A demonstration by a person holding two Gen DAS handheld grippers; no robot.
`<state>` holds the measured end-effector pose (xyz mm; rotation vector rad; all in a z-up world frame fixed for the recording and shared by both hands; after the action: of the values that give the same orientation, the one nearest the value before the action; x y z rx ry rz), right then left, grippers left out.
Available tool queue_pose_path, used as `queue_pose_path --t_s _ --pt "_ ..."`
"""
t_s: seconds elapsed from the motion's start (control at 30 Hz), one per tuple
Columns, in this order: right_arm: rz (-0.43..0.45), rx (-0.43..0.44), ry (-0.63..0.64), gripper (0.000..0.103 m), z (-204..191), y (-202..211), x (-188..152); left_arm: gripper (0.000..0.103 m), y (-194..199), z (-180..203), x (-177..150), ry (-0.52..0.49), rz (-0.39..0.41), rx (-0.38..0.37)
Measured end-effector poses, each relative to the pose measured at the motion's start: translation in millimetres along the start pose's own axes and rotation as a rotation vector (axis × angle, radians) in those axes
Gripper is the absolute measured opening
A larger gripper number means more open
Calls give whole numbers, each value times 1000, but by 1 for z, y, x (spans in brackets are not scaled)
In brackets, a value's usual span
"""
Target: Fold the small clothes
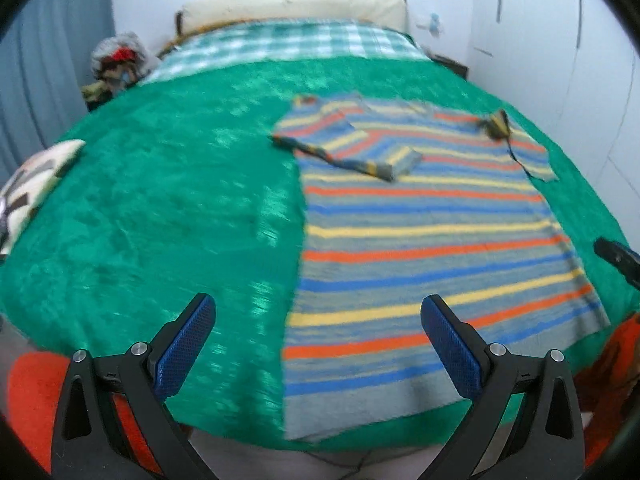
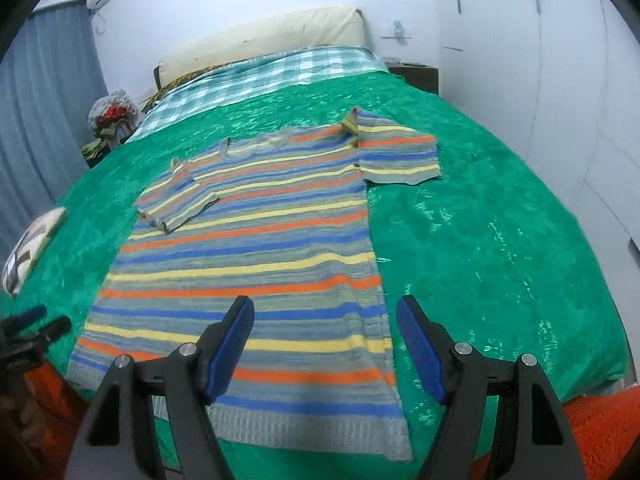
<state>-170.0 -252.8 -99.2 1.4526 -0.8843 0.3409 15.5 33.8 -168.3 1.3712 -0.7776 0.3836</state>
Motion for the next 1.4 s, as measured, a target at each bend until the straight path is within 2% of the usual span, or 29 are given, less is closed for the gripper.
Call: queue_pose_path --t_s 0.07,0.33,0.7,1.4 --pt "-1 1 8 73 -2 0 -1 102 -2 -11 4 37 9 33" --pt "27 -23 32 73 -4 7 1 102 -4 -42 6 153 17 68" --pt "4 -21 36 73 -3 1 -2 102 -12 -42 -1 141 -10 91" --pt "-1 -21 39 73 1 -1 0 102 -12 -53 0 175 -5 108"
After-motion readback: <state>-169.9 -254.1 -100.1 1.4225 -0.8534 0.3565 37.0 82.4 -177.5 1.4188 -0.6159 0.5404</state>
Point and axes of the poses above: each gripper's, at about its wrist camera, not at the fingertips, and y roughly against the way its jaws point, z to its right, x to its top, the point moved 3 cm from there along -y, roughly the way its jaws point, and after that the axes turned 1 degree about y, right-handed, at the moved point
